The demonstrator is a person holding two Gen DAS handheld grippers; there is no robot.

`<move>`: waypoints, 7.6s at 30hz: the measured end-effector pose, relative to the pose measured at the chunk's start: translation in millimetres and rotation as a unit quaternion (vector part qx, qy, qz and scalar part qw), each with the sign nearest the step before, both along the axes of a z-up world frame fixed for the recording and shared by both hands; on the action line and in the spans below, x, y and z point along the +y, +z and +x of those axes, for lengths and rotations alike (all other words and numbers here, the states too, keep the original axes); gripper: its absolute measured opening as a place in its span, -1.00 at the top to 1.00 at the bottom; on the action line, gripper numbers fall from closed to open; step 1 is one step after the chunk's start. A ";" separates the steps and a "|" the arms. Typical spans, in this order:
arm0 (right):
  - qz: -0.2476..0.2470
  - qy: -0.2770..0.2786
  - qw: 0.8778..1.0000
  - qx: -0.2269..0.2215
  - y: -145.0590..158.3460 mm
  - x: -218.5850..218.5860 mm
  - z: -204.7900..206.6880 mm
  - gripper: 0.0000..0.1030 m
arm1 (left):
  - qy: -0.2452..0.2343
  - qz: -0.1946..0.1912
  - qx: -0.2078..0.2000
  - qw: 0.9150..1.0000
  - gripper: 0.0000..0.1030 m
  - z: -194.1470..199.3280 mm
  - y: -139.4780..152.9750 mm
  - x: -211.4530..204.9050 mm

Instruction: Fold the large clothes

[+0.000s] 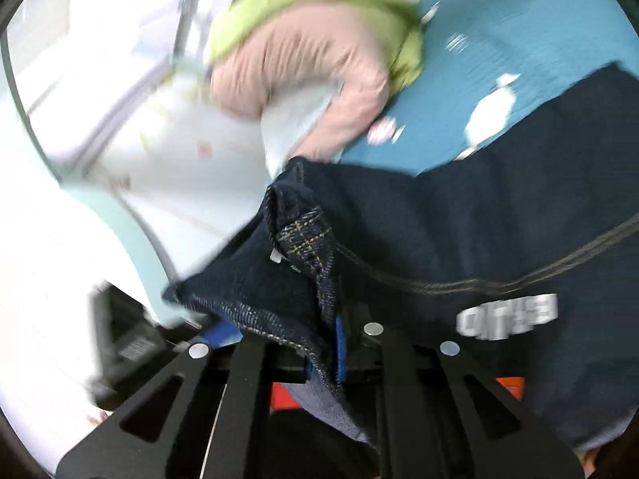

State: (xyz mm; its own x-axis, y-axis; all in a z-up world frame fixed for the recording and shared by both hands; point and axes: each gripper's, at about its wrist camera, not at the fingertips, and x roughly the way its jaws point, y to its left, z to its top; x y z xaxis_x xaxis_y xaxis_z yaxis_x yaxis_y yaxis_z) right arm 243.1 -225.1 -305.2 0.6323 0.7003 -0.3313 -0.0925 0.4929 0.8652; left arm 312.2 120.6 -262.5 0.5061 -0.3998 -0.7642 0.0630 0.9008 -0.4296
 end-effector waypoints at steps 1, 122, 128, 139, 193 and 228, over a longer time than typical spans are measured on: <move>0.003 -0.022 1.000 0.002 0.2 -19.9 -8.1 0.85 | -0.010 0.006 0.004 1.000 -0.01 2.0 -5.5 -9.9; -0.226 0.092 0.963 -0.118 110.0 215.2 155.1 0.71 | -0.070 0.070 -0.165 0.981 0.60 109.5 61.7 88.5; -0.176 0.137 0.974 -0.042 37.3 288.4 186.9 0.72 | -0.040 0.140 -0.150 0.978 0.59 141.2 30.5 181.3; -0.223 0.146 0.956 0.127 -100.9 289.2 168.7 -0.12 | 0.053 0.166 -0.038 0.984 -0.47 124.3 -80.7 223.2; -0.420 -0.107 0.849 -0.303 308.8 85.7 -228.3 -0.85 | 0.106 0.227 -0.362 0.898 -0.91 -271.1 280.1 -47.3; -0.411 -0.121 0.847 -0.315 319.0 79.9 -243.2 -0.85 | 0.112 0.220 -0.387 0.888 -0.91 -284.8 291.7 -57.3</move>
